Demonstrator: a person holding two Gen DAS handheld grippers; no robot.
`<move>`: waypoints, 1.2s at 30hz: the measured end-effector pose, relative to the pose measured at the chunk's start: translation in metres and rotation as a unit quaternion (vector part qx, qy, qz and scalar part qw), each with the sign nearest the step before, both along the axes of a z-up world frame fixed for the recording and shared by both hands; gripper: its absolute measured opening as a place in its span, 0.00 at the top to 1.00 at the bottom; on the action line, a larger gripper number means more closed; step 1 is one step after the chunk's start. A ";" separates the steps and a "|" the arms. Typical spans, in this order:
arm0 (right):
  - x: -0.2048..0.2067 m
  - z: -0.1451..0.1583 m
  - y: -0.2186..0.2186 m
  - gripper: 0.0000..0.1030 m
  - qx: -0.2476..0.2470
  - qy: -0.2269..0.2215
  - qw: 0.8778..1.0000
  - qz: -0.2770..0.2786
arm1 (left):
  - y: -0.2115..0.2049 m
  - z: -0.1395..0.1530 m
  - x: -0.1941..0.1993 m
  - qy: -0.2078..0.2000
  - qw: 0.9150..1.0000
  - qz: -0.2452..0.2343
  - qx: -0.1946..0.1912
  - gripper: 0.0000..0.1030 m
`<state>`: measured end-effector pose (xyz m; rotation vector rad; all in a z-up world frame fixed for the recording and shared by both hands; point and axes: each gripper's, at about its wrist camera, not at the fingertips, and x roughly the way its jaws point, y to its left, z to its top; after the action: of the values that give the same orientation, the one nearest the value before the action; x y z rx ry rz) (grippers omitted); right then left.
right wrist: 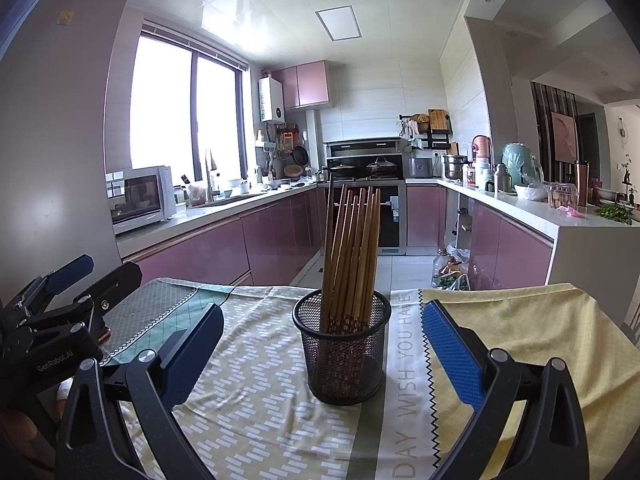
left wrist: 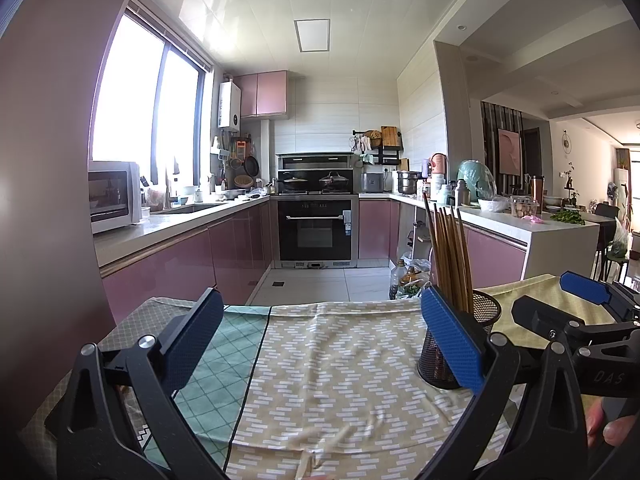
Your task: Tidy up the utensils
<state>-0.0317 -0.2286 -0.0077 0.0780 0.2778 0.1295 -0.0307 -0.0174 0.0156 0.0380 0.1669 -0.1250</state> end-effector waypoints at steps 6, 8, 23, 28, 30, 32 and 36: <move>0.000 0.001 0.000 0.06 0.000 0.000 1.000 0.000 | 0.000 0.000 0.000 0.001 1.000 -0.001 0.000 0.05; 0.000 0.001 0.000 0.06 0.000 -0.001 1.000 -0.001 | 0.000 0.000 0.000 0.000 1.000 0.000 0.000 0.05; -0.002 0.001 0.001 0.06 0.001 -0.002 1.000 -0.001 | 0.000 -0.001 0.000 0.000 1.000 -0.001 0.000 0.05; -0.002 0.001 0.001 0.06 0.002 -0.002 1.000 -0.001 | 0.000 -0.001 -0.001 0.000 1.000 0.000 0.000 0.05; -0.002 0.001 0.001 0.06 0.001 -0.002 1.000 -0.001 | 0.000 -0.001 -0.001 0.000 1.000 -0.001 0.000 0.05; -0.002 0.001 0.001 0.06 0.001 -0.002 1.000 -0.002 | 0.000 -0.001 0.000 0.000 1.000 0.000 -0.001 0.05; -0.002 0.001 0.001 0.06 0.001 -0.002 1.000 -0.002 | 0.000 -0.001 -0.001 -0.001 1.000 0.000 0.000 0.05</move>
<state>-0.0337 -0.2276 -0.0065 0.0795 0.2730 0.1265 -0.0316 -0.0171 0.0144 0.0379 0.1657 -0.1256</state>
